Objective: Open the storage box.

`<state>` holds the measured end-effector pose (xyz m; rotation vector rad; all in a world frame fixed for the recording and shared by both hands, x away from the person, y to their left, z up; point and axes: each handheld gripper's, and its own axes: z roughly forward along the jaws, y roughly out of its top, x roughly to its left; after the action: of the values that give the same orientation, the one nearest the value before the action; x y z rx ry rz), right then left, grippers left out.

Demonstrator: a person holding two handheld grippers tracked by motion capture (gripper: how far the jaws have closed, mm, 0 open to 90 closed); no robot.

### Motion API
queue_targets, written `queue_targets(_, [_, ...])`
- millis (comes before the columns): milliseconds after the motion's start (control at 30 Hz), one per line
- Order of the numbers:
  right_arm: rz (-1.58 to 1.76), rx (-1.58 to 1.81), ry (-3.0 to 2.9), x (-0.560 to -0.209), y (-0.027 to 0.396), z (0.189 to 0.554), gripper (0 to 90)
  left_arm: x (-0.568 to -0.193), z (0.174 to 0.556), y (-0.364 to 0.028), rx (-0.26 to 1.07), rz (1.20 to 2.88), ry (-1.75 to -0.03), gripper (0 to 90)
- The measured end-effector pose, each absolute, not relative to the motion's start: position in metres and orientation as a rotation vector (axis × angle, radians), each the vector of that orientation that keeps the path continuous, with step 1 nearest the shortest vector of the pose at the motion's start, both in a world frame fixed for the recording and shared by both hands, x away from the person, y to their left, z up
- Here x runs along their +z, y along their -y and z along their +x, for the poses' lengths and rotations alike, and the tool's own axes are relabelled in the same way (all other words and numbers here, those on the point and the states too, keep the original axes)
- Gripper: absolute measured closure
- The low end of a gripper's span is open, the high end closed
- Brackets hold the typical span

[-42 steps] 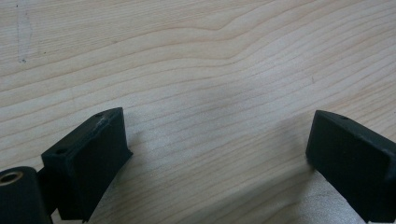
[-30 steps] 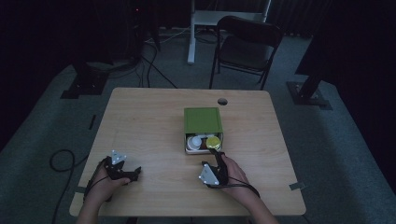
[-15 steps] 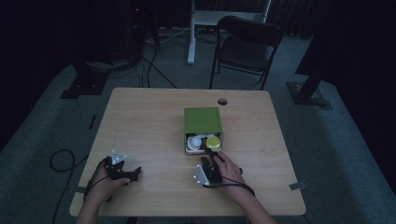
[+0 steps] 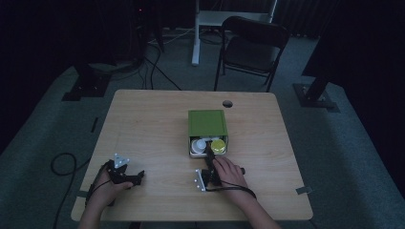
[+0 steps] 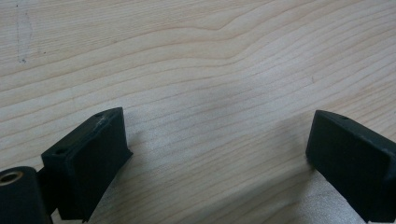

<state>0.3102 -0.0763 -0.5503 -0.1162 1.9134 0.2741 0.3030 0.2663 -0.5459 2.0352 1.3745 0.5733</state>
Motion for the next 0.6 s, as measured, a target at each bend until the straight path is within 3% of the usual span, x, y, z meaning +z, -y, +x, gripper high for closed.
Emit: queue_targets(600, [-0.136,0.189,-1.885,-0.5537,0.0690,0.3146,70.0,-0.5459,0.3030,-0.2663,0.573,2.035,-1.375,5.8])
